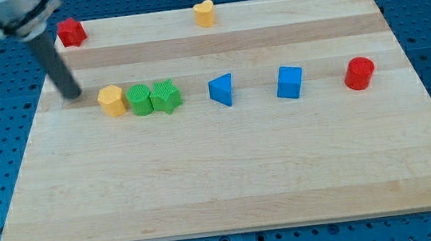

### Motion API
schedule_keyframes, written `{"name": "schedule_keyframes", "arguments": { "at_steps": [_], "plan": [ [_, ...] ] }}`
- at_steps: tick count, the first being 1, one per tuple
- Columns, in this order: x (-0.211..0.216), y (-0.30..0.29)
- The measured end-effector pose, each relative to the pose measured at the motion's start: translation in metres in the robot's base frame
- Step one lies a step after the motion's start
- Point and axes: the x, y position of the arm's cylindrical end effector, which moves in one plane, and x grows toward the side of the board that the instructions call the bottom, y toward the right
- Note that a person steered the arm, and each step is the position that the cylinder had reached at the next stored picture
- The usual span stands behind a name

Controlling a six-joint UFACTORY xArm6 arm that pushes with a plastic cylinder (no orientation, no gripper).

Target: Push the red star to the center left of the board

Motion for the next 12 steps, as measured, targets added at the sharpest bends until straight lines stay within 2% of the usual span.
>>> {"name": "schedule_keyframes", "arguments": {
  "at_steps": [1, 2, 3, 4, 5, 6, 7, 8, 9, 10, 12],
  "plan": [
    [-0.076, 0.085],
    [-0.152, 0.045],
    [-0.154, 0.024],
    [-0.154, -0.053],
    [-0.149, -0.08],
    [-0.129, -0.08],
    [-0.082, -0.08],
    [-0.029, -0.056],
    [-0.061, -0.062],
    [-0.058, -0.034],
    [-0.014, -0.016]
  ]
}}
